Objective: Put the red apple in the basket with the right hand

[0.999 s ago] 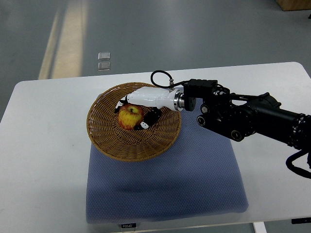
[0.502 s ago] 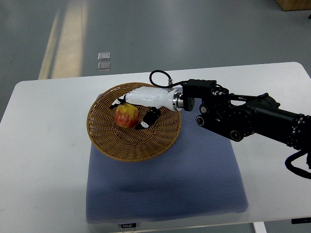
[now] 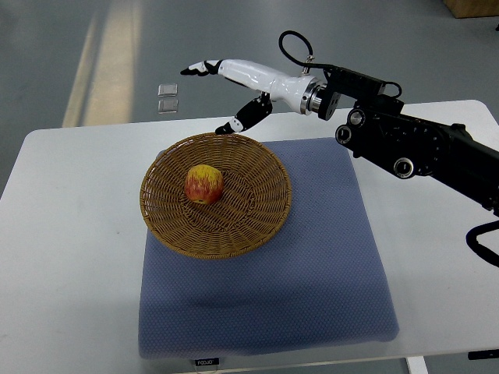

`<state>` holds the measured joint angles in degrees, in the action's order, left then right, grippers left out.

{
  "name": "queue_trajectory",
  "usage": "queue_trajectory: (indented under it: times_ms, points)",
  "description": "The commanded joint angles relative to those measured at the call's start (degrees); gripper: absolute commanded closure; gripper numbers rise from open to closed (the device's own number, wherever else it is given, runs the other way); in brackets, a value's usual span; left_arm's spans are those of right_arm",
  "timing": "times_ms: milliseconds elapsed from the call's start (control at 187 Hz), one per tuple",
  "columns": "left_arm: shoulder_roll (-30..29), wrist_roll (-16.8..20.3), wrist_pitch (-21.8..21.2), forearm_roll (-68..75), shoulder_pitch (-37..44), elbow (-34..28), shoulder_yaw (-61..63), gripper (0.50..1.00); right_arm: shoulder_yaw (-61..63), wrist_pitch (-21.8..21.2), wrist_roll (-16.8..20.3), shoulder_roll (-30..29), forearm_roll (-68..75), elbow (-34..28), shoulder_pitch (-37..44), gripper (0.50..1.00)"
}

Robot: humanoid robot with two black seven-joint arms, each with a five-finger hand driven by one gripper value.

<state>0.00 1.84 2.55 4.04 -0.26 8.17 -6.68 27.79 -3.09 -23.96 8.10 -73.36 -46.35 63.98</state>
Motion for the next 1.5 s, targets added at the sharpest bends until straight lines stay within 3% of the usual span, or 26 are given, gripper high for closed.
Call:
queue_trajectory:
  times_ms: [0, 96, 150, 155, 166, 305, 481, 620, 1080, 1496]
  points:
    - [0.0, 0.0, 0.0, 0.0, 0.0, 0.0, 0.0, 0.5, 4.11, -0.69, 0.14, 0.42, 12.01, 0.47, -1.49, 0.587]
    - [0.0, 0.0, 0.0, 0.0, 0.0, 0.0, 0.0, 0.5, 6.13, -0.78, 0.14, 1.3, 25.97, 0.82, -2.45, 0.587]
    - [0.0, 0.0, 0.0, 0.0, 0.0, 0.0, 0.0, 0.5, 6.13, -0.78, 0.14, 1.3, 25.99, 0.82, -2.45, 0.587]
    - [0.0, 0.0, 0.0, 0.0, 0.0, 0.0, 0.0, 0.5, 6.48, -0.78, 0.14, 1.74, 33.38, 1.17, -3.32, 0.587]
    - [0.0, 0.0, 0.0, 0.0, 0.0, 0.0, 0.0, 0.5, 6.49, -0.69, 0.14, 1.83, 35.2, 1.26, -3.59, 0.587]
    - [0.0, 0.0, 0.0, 0.0, 0.0, 0.0, 0.0, 0.5, 7.36, -0.43, 0.14, 3.85, 51.64, 3.19, -6.14, 0.587]
    - [0.0, 0.0, 0.0, 0.0, 0.0, 0.0, 0.0, 0.5, 7.98, -0.6, 0.32, 4.38, 64.56, 8.91, -9.39, 0.587]
    - [0.0, 0.0, 0.0, 0.0, 0.0, 0.0, 0.0, 0.5, 7.98, -0.78, 0.49, 4.55, 72.12, 9.79, -12.12, 0.587]
    - [0.0, 0.0, 0.0, 0.0, 0.0, 0.0, 0.0, 0.5, 7.89, -3.41, 2.87, 3.67, 87.95, 9.88, -16.25, 0.585]
    - [0.0, -0.09, 0.0, 0.0, 0.53, 0.0, 0.09, 0.5, 7.19, -2.89, -0.65, 3.15, 83.03, 12.51, -17.92, 0.576]
